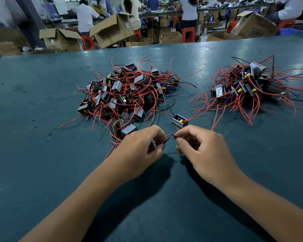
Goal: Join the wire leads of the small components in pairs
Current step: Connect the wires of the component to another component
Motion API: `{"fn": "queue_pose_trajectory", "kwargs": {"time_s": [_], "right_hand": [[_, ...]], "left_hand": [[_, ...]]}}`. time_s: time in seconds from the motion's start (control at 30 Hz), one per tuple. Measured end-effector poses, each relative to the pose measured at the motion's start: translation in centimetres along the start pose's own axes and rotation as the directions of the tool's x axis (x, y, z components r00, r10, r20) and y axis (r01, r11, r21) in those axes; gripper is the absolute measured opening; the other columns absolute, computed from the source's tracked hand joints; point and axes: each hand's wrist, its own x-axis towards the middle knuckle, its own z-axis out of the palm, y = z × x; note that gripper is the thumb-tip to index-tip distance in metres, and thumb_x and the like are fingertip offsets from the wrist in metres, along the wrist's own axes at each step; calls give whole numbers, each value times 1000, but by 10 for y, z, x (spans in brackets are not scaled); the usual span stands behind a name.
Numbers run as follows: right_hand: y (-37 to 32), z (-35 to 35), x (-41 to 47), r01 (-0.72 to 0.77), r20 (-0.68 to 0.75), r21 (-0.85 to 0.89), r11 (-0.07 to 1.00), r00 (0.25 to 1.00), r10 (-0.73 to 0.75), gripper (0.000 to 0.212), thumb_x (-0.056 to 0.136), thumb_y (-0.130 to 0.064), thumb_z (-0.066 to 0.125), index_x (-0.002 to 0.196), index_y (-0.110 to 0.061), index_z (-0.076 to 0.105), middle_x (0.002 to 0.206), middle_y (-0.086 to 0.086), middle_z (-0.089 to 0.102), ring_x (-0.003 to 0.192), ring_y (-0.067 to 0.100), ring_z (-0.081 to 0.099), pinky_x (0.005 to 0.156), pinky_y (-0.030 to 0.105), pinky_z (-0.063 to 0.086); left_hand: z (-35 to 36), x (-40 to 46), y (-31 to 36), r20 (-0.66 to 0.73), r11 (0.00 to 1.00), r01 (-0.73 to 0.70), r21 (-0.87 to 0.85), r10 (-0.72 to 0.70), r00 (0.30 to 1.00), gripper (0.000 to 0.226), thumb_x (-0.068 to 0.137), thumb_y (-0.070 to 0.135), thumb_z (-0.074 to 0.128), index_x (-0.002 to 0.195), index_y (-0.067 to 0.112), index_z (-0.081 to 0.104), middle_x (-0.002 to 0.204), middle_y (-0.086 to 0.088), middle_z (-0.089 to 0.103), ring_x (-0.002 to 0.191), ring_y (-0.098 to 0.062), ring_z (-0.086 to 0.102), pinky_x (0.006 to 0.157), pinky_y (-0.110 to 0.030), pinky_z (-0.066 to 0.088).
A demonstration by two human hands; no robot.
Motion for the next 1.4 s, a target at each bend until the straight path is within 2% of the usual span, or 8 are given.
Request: {"fn": "queue_pose_trajectory", "kwargs": {"time_s": [0.27,0.5,0.67,0.87,1.07,1.2,1.27,1.4], "right_hand": [[0,3,-1,-6,7,65,998,1000,5,15,90,-18,66,87,-32,67,71,-11,71,65,11,69,64,39,57],[-1,4,0,17,-25,62,998,1000,-15,9,89,-23,70,81,-29,68,68,-7,69,61,11,64,59,28,50],[-3,6,0,33,-31,56,998,999,-31,8,87,-24,74,80,-25,70,63,-9,65,54,0,52,53,11,38],[-5,8,1,21,-43,80,997,999,-18,7,86,-21,74,80,-23,73,64,-16,65,58,0,56,57,8,37],[-3,11,2,11,-54,107,994,999,-5,10,86,-18,74,77,-22,71,63,-14,65,57,-1,55,57,12,39],[-4,10,0,42,-37,106,993,999,-38,10,86,-20,73,77,-22,69,62,-12,64,55,0,53,56,12,38],[-4,10,-1,58,-26,101,993,998,-56,10,87,-20,72,77,-22,69,63,-10,64,54,0,51,55,12,38],[-8,9,-2,113,-5,96,989,994,-113,13,87,-11,70,78,-20,69,63,-11,63,53,0,50,54,8,34]], "left_hand": [[3,0,2,-30,1000,16,-19,-16,999,9,93,15,66,95,22,61,76,24,56,69,0,55,62,-8,37],[4,0,5,-42,998,44,-44,-46,998,7,93,15,66,94,21,61,72,23,55,66,1,54,61,-8,36],[4,0,8,-54,997,43,-65,-46,997,7,92,12,67,94,17,64,68,22,55,64,1,54,60,-6,35],[5,-1,10,-51,995,37,-91,-42,998,6,93,9,67,95,14,64,69,20,56,62,1,53,59,-6,35],[6,-1,11,-76,995,12,-97,-19,997,9,92,14,69,97,16,62,76,18,58,68,0,55,62,-8,37],[1,-1,13,-165,991,-24,-131,2,986,13,95,22,66,107,22,62,90,13,61,78,-13,60,66,-17,45],[0,0,15,-191,996,-52,-72,38,981,5,96,26,64,99,22,64,90,12,59,80,-13,58,70,-19,44],[0,2,18,-216,998,-58,-34,49,975,12,94,29,61,87,19,63,82,8,57,74,-15,55,68,-31,44]]}}
